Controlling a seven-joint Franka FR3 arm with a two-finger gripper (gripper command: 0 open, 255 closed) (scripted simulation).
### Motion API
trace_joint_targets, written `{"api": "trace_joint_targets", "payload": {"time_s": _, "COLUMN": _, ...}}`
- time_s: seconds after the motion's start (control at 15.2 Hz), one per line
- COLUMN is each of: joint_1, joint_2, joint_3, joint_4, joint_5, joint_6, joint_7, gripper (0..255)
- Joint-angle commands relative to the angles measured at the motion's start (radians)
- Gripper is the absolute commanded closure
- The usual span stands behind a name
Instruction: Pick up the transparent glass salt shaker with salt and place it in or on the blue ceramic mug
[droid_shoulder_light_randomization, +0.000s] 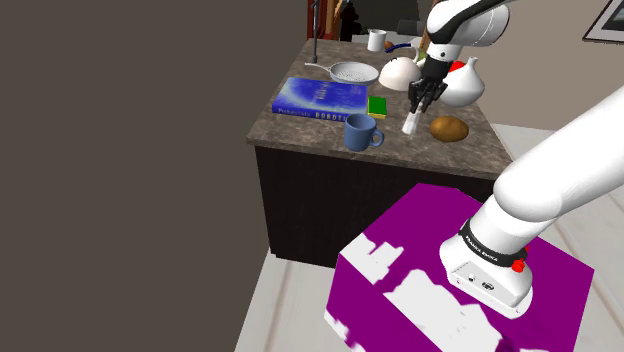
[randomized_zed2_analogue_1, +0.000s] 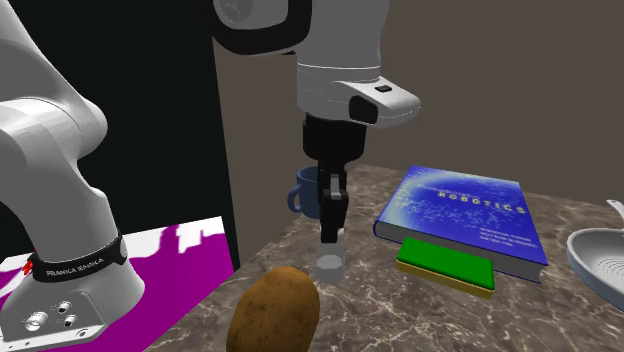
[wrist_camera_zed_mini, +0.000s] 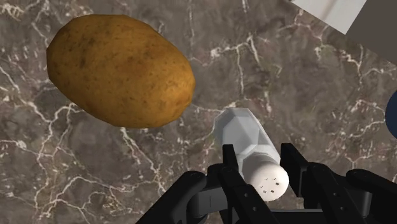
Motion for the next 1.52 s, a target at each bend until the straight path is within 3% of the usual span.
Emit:
{"api": "trace_joint_targets", "payload": {"time_s": 0.0, "joint_1": -0.003, "joint_2": -0.018, "joint_3": 0.003, "joint_4": 0.014, "joint_5": -0.008, "joint_6": -0.031, "joint_7": 0.006, "gripper": 255}}
{"api": "trace_joint_targets", "payload": {"time_s": 1.45, "joint_1": -0.006, "joint_2": -0.120, "joint_3": 0.040, "joint_4": 0.227, "joint_5": -0.032, "joint_6": -0.340, "joint_7": 0.052, "gripper": 255}}
